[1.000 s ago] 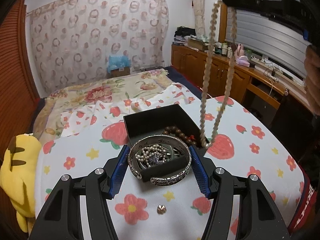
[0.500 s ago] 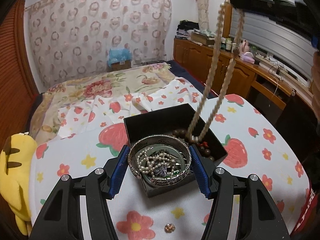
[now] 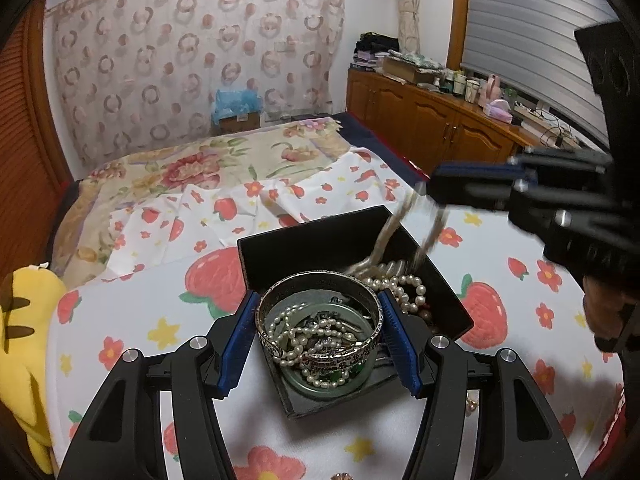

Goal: Organize jewelry
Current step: 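Open both tools over the box and move them to the gold ring and earring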

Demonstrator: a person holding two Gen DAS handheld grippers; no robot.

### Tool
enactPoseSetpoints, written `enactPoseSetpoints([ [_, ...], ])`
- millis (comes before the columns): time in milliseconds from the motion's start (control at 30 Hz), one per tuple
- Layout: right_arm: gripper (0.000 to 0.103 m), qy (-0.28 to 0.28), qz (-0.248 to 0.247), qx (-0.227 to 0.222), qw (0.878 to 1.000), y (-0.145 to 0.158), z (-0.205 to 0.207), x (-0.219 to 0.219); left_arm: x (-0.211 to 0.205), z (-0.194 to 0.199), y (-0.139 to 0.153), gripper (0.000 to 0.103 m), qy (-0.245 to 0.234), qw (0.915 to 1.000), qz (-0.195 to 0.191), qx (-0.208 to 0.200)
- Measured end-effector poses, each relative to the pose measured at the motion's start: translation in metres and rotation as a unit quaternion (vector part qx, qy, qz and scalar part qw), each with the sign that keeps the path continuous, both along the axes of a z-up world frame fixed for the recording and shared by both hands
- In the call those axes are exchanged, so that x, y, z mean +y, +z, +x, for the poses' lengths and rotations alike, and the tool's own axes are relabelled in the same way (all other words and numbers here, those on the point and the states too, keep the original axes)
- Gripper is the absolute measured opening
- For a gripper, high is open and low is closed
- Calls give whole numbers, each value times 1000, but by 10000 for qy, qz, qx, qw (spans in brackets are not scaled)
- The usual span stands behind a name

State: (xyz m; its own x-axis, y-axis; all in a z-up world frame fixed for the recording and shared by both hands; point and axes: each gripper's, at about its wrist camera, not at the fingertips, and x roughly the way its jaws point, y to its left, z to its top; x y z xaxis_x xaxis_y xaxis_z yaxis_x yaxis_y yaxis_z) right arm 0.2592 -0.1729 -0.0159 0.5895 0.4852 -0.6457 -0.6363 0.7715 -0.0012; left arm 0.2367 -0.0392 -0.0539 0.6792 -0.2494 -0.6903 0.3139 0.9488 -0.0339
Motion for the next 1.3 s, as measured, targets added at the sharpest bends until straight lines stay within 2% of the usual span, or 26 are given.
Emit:
enactPoseSetpoints([
  [133,14,-44,6,73,10000,-6,-3,-5,0,0,1,58,-7,10000,-2,-15],
  [500,14,-202,60,162,9996,-17,-18,-30,-7,-16,6,58,9,9998,-16,-180],
  [1000,14,-357,13,245,9991,-38,-68,-47,9,-73,8,58,194,9994,-52,-282],
  [1100,22,-340,-38,309,9989,-43,-77,-51,14,-85,3,58,250,9993,-114,-240],
  [1300,26,-282,-151,508,9982,-59,-96,-54,26,-104,-12,58,337,9993,-136,-83],
])
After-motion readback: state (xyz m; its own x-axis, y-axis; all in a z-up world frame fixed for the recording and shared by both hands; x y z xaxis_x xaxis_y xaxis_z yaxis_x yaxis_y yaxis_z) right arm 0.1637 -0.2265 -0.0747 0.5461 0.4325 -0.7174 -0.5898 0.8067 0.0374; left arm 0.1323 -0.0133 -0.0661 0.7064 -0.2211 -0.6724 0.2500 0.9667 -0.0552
